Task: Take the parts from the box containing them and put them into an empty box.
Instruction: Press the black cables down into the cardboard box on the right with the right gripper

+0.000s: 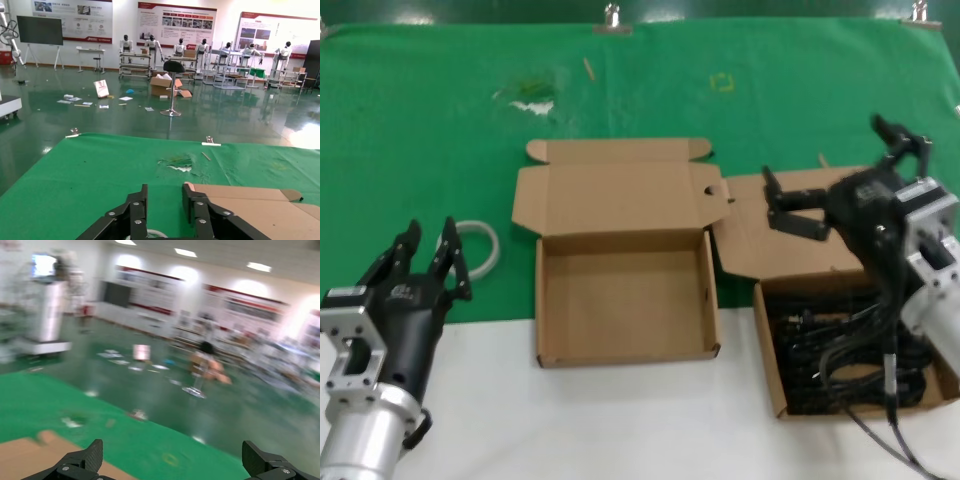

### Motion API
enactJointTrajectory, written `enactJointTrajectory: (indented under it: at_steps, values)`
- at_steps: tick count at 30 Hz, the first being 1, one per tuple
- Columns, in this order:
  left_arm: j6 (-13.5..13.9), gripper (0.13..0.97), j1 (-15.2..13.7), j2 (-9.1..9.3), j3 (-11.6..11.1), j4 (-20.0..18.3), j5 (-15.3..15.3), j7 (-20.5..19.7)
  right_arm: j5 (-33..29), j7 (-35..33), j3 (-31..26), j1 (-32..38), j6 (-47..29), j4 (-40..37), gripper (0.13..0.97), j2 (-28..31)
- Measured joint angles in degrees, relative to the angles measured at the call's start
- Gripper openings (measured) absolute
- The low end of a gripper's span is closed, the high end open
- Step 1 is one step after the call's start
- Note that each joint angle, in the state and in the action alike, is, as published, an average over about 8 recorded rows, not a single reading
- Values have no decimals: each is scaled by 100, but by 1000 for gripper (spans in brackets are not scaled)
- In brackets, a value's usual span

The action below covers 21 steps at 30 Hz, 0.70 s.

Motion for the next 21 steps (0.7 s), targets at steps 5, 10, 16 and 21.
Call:
enactJointTrajectory:
  at_steps: [5,10,16,21]
  values:
    - [1,313,0,2,-1,0,0,0,-333,177,-676,886,-858,-176,966,670]
    - [1,258,0,4,-1,0,0,1,-686,235,-1331,2051,-2063,-482,966,1189]
    - [1,196,0,5,-1,0,0,1,-747,-25,-2386,3635,-3651,-923,966,1645]
    - [2,168,0,6,-2,0,0,1,-847,-223,-3264,4834,-4942,-1426,966,1734]
